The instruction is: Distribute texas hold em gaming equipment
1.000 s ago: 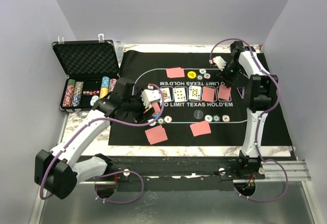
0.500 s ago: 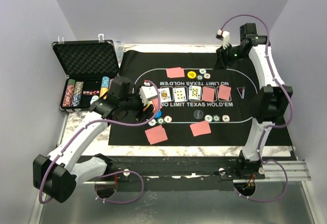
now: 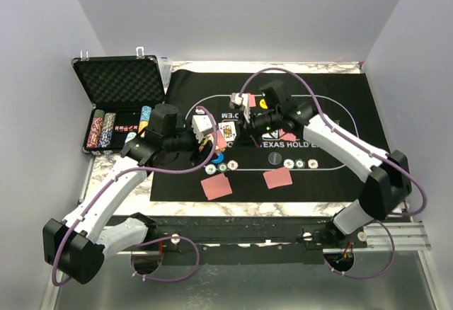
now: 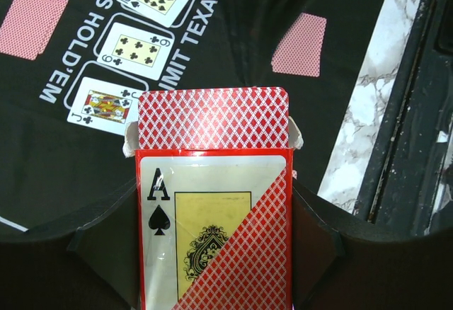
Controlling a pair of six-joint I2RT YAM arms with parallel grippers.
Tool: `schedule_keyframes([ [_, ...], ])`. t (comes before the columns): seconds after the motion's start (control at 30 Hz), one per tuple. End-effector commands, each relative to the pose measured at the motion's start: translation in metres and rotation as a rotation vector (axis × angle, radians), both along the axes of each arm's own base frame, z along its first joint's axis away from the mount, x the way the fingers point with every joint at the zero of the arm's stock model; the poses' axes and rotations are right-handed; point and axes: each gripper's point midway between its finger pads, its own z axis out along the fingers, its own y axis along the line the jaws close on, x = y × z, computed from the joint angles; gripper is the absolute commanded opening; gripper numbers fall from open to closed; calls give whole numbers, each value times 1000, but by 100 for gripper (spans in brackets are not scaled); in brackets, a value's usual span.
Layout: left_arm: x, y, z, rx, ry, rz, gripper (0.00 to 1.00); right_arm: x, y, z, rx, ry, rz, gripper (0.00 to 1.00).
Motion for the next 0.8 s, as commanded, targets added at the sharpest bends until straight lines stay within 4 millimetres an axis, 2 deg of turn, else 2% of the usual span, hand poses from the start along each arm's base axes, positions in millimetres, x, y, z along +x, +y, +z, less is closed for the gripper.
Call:
schedule_keyframes([
  [0.0,-5,-12,25,-80,-9,-47,0,11,17,37,97,-346,-3,2],
  [0.17,-7,-12,22,-75,-3,-55,0,-3,29,32,64,-491,77,1],
  [0.3,-11,-11,20,-73,-5,-64,0,-6,33,25,24,-629,139,1],
  [0.47,-11,-10,18,-63,-6,-57,0,-5,39,28,-4,-769,175,1],
  [0.77,-13,-11,15,-57,10,-52,0,-30,50,22,-45,-966,314,1],
])
